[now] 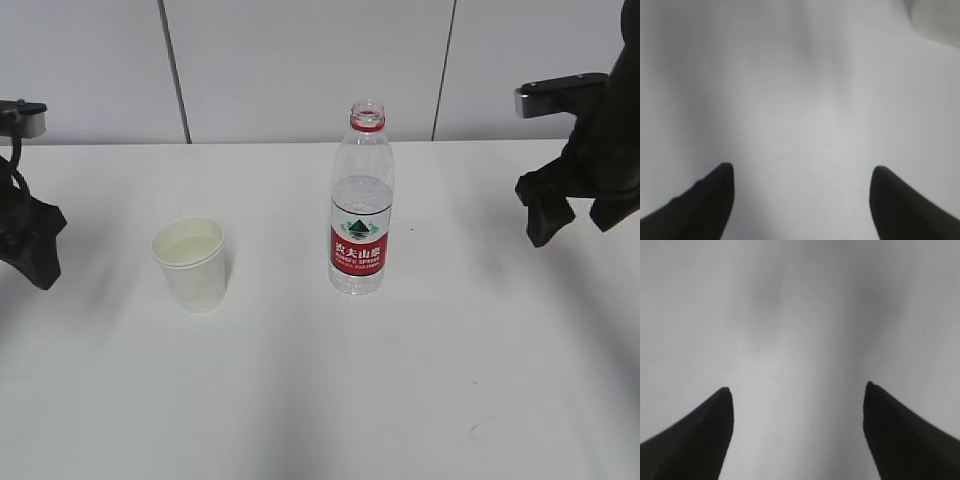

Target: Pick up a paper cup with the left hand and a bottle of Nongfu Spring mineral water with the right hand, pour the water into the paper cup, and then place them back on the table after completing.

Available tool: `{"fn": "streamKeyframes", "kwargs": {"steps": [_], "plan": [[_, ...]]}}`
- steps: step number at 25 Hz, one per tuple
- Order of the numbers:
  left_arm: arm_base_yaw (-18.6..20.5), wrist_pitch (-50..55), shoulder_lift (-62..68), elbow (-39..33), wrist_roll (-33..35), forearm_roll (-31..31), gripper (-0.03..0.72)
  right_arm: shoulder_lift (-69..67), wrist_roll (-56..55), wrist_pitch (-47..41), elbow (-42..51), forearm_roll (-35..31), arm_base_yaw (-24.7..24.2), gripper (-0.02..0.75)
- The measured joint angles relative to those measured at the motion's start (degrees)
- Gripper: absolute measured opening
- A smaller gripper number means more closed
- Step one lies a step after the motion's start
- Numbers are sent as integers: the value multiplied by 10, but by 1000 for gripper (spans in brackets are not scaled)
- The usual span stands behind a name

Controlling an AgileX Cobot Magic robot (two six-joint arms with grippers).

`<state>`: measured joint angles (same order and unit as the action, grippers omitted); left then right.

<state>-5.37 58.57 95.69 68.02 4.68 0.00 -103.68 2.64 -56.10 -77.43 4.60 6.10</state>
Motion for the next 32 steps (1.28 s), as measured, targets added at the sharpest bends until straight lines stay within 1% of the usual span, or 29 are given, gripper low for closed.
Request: {"fn": "streamKeyframes", "kwargs": {"steps": [4,8,18,21,26,32], "plan": [[0,62,0,14,0,0,509,1,1,-73,-26,20,0,593],[0,97,-9,17,0,0,508,1,12,-125,-32,22,0,592],[0,111,-70,16,-2,0,508,20,22,-135,-32,21,0,591],[0,111,-95,-1,-9,0,508,52,22,-136,-32,21,0,591],[0,110,-146,-59,-14,0,508,119,23,-138,-28,18,0,591],[0,84,-237,-141,-25,0,508,200,24,-140,43,14,0,591]]}}
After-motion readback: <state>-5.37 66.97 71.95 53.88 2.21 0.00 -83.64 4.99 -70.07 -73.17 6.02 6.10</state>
